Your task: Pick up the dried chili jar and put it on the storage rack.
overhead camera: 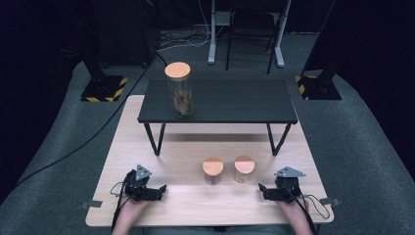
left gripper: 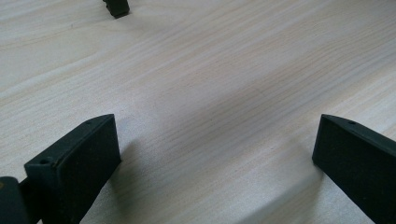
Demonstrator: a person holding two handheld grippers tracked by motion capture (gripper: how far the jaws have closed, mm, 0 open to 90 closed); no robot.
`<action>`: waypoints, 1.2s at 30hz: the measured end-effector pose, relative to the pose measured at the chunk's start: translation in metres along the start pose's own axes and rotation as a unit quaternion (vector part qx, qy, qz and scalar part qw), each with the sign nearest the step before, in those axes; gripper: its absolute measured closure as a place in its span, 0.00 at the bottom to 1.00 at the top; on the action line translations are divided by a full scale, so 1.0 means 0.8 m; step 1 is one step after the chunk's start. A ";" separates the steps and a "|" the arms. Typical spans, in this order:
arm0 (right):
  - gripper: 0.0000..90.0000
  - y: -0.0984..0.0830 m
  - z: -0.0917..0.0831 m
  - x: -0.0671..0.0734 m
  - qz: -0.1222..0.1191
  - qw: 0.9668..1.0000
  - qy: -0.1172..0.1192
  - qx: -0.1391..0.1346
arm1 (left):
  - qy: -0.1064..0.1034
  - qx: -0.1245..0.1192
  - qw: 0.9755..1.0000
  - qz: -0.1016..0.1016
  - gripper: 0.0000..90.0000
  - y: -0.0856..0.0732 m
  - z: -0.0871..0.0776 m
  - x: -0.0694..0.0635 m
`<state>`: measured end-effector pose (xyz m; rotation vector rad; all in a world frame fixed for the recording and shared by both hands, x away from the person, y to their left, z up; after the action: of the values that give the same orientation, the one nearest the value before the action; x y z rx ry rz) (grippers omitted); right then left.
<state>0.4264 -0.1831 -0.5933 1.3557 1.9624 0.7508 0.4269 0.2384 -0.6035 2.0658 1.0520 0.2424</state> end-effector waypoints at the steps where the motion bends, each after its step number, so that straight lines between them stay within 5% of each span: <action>1: 0.09 0.000 -0.001 0.001 0.000 1.000 0.002 -0.001 | 0.000 0.000 1.000 0.000 0.00 0.000 0.000 0.000; 36: 0.08 0.039 -0.059 0.027 0.033 0.996 0.036 -0.071 | 0.004 -0.001 1.000 -0.002 0.01 0.001 0.001 -0.001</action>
<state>0.4029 -0.1576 -0.5436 1.3316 1.8872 0.9629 0.4270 0.2370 -0.6034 2.0629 1.0603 0.2484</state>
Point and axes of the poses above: each handheld gripper's, and its own axes: z roughly forward along the jaws, y roughly out of its top, x roughly to its left, the point moved 10 cm from there along z, roughly forward along the jaws, and after that the axes turned 15 degrees about -y, right-handed, at the moved point
